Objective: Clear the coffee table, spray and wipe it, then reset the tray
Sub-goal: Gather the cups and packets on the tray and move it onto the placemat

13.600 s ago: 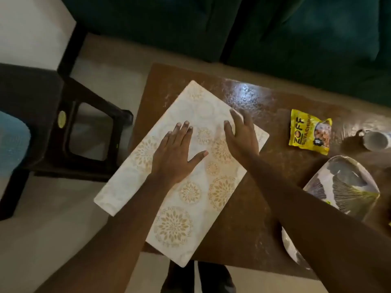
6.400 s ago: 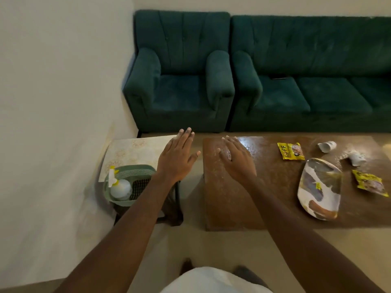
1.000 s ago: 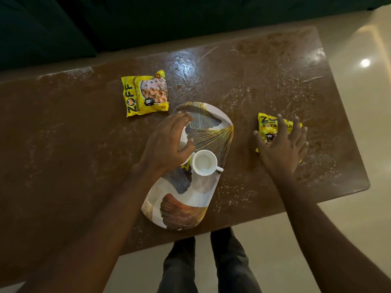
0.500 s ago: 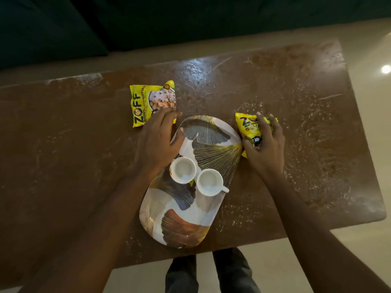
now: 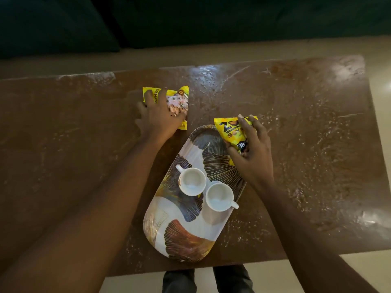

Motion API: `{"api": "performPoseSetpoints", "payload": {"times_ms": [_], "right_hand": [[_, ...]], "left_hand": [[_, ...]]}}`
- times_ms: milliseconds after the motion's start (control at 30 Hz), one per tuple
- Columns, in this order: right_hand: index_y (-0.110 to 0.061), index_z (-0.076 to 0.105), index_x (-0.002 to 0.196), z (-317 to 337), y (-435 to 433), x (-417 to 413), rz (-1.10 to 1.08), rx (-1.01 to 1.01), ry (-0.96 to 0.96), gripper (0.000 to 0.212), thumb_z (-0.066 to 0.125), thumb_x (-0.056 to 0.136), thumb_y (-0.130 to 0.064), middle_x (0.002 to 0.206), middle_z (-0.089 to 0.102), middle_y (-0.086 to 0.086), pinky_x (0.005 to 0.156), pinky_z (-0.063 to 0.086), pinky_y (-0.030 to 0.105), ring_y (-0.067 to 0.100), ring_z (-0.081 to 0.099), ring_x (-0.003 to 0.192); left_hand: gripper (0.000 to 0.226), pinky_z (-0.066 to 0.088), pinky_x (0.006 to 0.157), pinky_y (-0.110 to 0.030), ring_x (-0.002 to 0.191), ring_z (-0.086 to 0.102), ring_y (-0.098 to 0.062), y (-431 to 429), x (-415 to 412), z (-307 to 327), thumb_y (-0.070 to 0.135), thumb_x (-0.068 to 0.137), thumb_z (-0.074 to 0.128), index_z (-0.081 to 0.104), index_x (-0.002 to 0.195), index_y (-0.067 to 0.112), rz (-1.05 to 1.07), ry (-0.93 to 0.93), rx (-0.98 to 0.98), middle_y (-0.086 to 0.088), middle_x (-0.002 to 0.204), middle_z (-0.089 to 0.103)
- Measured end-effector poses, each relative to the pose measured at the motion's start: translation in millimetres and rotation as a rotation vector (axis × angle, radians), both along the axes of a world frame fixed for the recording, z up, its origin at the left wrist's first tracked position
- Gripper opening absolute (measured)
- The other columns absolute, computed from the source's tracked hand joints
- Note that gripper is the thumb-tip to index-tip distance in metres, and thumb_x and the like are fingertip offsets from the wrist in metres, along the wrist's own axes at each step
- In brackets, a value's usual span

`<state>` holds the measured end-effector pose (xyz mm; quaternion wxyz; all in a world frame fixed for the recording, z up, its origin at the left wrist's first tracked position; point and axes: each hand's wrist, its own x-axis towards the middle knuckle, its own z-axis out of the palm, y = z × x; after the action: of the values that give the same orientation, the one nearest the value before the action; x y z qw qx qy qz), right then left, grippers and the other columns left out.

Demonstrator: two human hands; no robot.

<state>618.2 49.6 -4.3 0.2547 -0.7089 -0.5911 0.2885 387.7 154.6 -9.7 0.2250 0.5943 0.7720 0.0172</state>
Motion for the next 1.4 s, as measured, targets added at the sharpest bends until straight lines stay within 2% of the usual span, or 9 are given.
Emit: {"api": "performPoseSetpoints", "payload": {"times_ms": [233,433,567,667,800,1000,1200,1300,1400], "right_hand": [[-0.037,0.043,0.147,4,-1,-10,0.016,0.005,0.057,0.072,0.070,0.081,-0.028,0.155,0.033,-0.008,0.095,0.034,0.023,0.014,0.029,0.142],[-0.036,0.045,0.145,12,-2,-19,0.203,-0.005,0.028,0.067,0.068,0.082,-0.033,0.154,0.035,-0.005,0.094,0.041,0.031,0.016,0.030,0.140],[-0.035,0.051,0.141,3,-3,-16,0.279,-0.031,-0.010,0.062,0.073,0.084,-0.039,0.152,0.039,-0.001,0.098,0.048,0.045,0.020,0.033,0.138],[-0.036,0.055,0.137,-3,-5,-15,0.353,-0.030,-0.041,0.059,0.075,0.082,-0.046,0.149,0.042,-0.001,0.102,0.045,0.048,0.021,0.036,0.136],[-0.037,0.057,0.136,-6,-6,-12,0.439,-0.024,-0.086,0.055,0.071,0.085,-0.051,0.151,0.041,0.001,0.109,0.034,0.040,0.022,0.033,0.138],[-0.035,0.063,0.129,-9,-7,0,0.574,-0.005,-0.122,0.040,0.064,0.089,-0.037,0.148,0.045,0.000,0.110,0.036,0.047,0.022,0.035,0.134],[-0.038,0.058,0.131,-12,0,8,0.726,-0.007,-0.204,0.047,0.046,0.086,-0.045,0.149,0.044,-0.002,0.110,0.035,0.049,0.023,0.037,0.138],[-0.046,0.035,0.148,-15,-3,12,0.817,-0.063,-0.312,0.053,0.030,0.095,-0.051,0.163,0.021,-0.009,0.117,0.018,0.045,0.018,0.013,0.151],[-0.049,0.020,0.152,-19,-3,14,0.835,-0.105,-0.333,0.055,0.021,0.098,-0.061,0.165,0.007,-0.015,0.120,0.010,0.045,0.011,-0.002,0.152]], "left_hand": [[0.052,0.041,0.096,-0.038,0.123,0.043,-0.033,-9,-28,7,0.035,0.073,0.077,0.059,0.120,0.020,-0.003,-0.146,0.208,-0.013,0.133,0.044],[0.050,0.052,0.088,-0.048,0.110,0.056,-0.030,-78,-55,27,0.030,0.064,0.073,0.064,0.111,0.015,0.076,-0.320,0.258,-0.010,0.123,0.049],[0.046,0.053,0.083,-0.036,0.112,0.055,-0.025,-134,-50,44,0.016,0.065,0.077,0.066,0.109,0.011,0.153,-0.333,0.355,-0.008,0.123,0.051],[0.045,0.052,0.086,-0.039,0.111,0.056,-0.027,-172,-41,45,0.021,0.063,0.071,0.068,0.107,0.012,0.173,-0.326,0.368,-0.008,0.120,0.053],[0.049,0.053,0.084,-0.044,0.108,0.056,-0.030,-211,-29,38,0.027,0.061,0.067,0.068,0.107,0.011,0.173,-0.312,0.350,-0.010,0.120,0.053],[0.047,0.053,0.080,-0.040,0.106,0.055,-0.029,-259,-15,24,0.024,0.059,0.066,0.067,0.103,0.010,0.111,-0.323,0.357,-0.008,0.120,0.052],[0.049,0.053,0.084,-0.040,0.109,0.053,-0.027,-279,-4,12,0.017,0.060,0.066,0.067,0.109,0.011,-0.026,-0.312,0.301,-0.004,0.127,0.050],[0.064,0.048,0.093,-0.046,0.121,0.050,-0.023,-279,3,11,0.031,0.066,0.065,0.056,0.129,0.020,-0.131,-0.132,0.207,0.000,0.139,0.049],[0.075,0.029,0.106,-0.052,0.142,0.034,-0.019,-284,14,6,0.057,0.087,0.048,0.031,0.152,0.025,-0.083,0.078,0.105,0.003,0.159,0.030]]}}
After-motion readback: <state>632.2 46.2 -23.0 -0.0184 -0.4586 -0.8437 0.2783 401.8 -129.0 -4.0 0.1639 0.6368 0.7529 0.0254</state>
